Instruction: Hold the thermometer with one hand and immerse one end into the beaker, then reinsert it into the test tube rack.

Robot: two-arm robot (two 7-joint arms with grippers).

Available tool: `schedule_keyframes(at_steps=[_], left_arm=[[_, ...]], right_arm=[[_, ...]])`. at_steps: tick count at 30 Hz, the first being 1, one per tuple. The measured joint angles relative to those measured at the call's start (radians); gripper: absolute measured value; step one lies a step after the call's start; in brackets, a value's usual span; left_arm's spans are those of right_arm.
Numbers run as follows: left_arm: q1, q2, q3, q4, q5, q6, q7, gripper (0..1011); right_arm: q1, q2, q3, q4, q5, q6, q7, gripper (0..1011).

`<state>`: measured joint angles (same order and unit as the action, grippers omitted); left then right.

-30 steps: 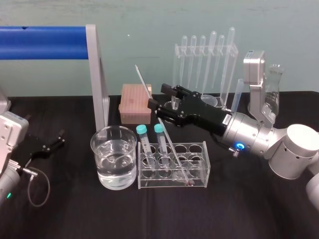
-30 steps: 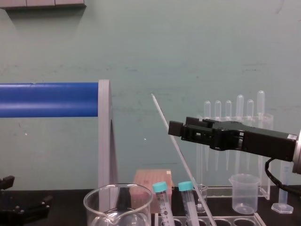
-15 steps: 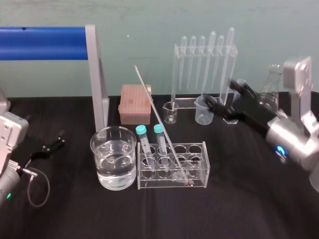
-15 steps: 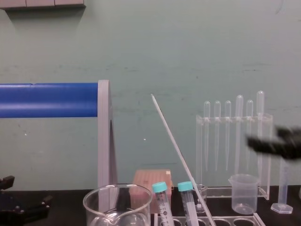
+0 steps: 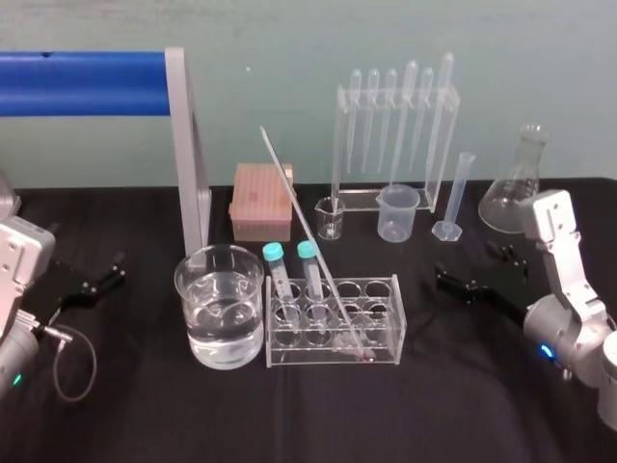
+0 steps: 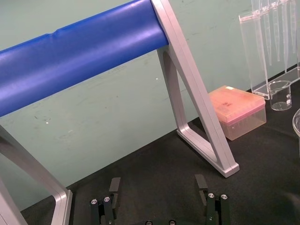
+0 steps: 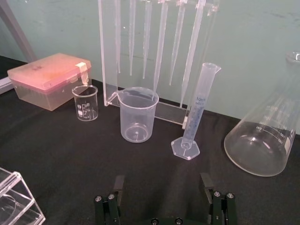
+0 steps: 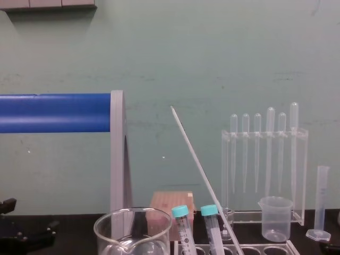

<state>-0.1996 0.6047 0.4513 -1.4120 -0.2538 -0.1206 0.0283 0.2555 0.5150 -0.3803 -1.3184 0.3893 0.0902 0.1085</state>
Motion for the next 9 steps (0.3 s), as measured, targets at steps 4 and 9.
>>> schedule_keyframes(at_steps=[4, 9], left_arm=[[0.0, 0.0, 0.0, 0.0, 0.0, 0.0, 0.0, 1008], [0.0, 0.0, 0.0, 0.0, 0.0, 0.0, 0.0, 1008]], right_arm=[[0.001, 0.002, 0.0, -0.003, 0.001, 0.0, 0.001, 1003], [0.001, 0.003, 0.0, -0.005, 0.003, -0.001, 0.001, 1002]])
